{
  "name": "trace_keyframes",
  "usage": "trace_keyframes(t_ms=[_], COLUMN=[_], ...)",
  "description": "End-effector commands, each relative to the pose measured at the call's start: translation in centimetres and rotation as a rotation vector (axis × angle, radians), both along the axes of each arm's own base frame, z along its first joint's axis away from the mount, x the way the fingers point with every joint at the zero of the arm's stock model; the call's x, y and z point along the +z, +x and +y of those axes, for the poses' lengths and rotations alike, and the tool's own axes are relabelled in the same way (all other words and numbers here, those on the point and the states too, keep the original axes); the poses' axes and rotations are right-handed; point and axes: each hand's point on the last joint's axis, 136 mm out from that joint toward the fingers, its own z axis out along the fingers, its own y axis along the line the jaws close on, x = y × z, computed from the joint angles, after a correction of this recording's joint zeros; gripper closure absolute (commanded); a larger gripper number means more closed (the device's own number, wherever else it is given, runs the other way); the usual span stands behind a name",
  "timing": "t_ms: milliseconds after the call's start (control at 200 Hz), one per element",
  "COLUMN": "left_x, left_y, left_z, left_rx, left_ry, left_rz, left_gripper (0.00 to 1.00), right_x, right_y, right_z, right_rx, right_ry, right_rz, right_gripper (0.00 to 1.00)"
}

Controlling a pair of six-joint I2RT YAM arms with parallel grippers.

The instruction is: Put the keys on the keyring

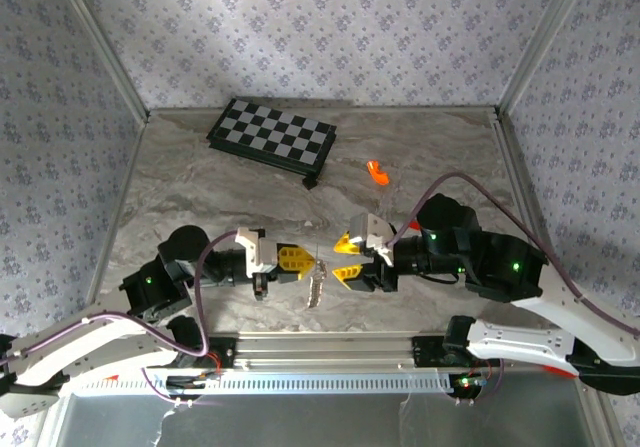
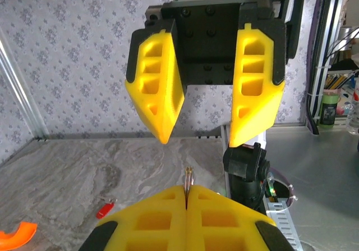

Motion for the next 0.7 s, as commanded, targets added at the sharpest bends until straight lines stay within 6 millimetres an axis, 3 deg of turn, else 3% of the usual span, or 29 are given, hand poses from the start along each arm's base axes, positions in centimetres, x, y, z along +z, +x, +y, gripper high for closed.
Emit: trace_keyframes(t_ms=[0, 180, 240, 265, 470, 695], left_x=[2.6, 2.5, 2.4, 2.4, 2.5, 2.4], left_y=[-1.1, -1.1, -1.1, -1.1, -1.2, -1.3], left_z=[0.6, 0.5, 0.4, 0.4, 0.5, 0.5], left_rx=[-0.042, -0.046, -0.048, -0.050, -0.054, -0.055], left_ry=[-0.091, -0.097, -0.094, -0.095, -0.094, -0.093], left_rz=[-0.030, -0.026, -0.024, -0.023, -0.024, -0.020], left_gripper=[1.00, 1.00, 1.00, 1.00, 1.00, 1.00], right_x=[1.2, 0.8, 1.1, -0.2, -0.5, -0.3], right_y=[-0.6, -0.5, -0.4, -0.2, 0.0, 0.2], right_z=[0.0, 0.4, 0.4, 0.6, 0.9, 1.2], right_rx=[0.030, 0.044, 0.039, 0.037, 0.044, 0.054], right_ry=[0.062, 0.061, 0.072, 0.049, 0.054, 0.065], right_rz=[0.016, 0.035, 0.030, 0.045, 0.062, 0.056], right_gripper=[0.56, 0.54, 0.57, 0.58, 0.69, 0.74])
